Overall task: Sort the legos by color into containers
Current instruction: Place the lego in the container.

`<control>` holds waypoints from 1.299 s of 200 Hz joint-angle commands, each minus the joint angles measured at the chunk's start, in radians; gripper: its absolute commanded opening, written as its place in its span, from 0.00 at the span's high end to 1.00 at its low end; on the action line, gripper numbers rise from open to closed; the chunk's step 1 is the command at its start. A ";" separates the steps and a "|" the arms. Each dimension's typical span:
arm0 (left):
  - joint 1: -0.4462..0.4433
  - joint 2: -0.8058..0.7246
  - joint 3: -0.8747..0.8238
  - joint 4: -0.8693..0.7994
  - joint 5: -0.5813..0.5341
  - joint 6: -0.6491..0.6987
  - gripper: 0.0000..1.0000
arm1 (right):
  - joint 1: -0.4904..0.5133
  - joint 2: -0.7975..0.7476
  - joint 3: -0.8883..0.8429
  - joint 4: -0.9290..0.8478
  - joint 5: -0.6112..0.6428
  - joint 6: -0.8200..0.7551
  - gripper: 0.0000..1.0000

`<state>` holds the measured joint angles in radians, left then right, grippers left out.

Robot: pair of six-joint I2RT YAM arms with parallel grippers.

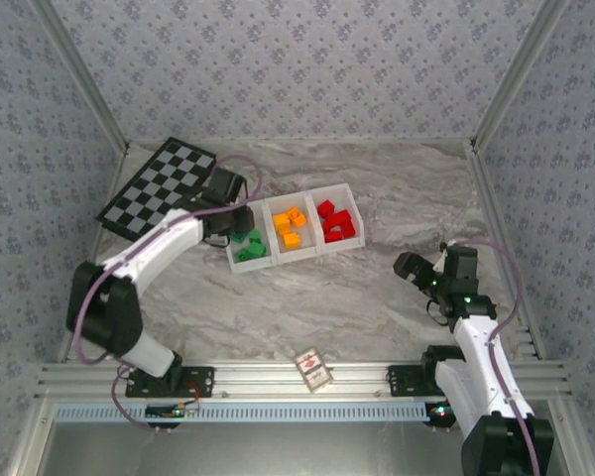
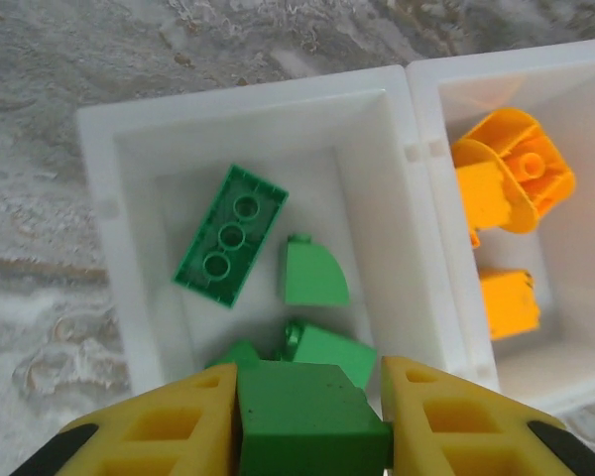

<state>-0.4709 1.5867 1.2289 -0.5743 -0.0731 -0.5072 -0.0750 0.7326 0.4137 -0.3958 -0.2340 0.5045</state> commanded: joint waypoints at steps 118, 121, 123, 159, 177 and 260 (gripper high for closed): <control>0.007 0.009 0.042 0.032 -0.067 0.059 0.20 | -0.061 0.014 0.031 0.011 -0.160 -0.082 0.00; 0.007 -0.007 0.036 0.036 -0.075 0.061 0.19 | -0.061 0.015 0.034 0.012 -0.160 -0.082 0.00; 0.007 -0.018 0.028 0.040 -0.080 0.062 0.18 | -0.061 0.016 0.035 0.012 -0.161 -0.082 0.00; 0.008 -0.299 -0.182 0.161 -0.192 0.096 0.13 | -0.059 0.038 0.062 0.057 -0.142 -0.087 0.00; 0.012 -0.459 -0.336 0.258 -0.229 0.136 0.12 | -0.039 0.039 0.054 0.124 -0.118 -0.124 0.00; 0.035 -1.225 -1.047 0.748 -0.528 0.382 0.00 | 0.253 0.061 -0.081 0.495 0.475 -0.504 0.00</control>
<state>-0.4553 0.4629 0.2272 0.0360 -0.4709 -0.2203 0.1967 0.7219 0.3874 -0.0498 0.0231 0.1295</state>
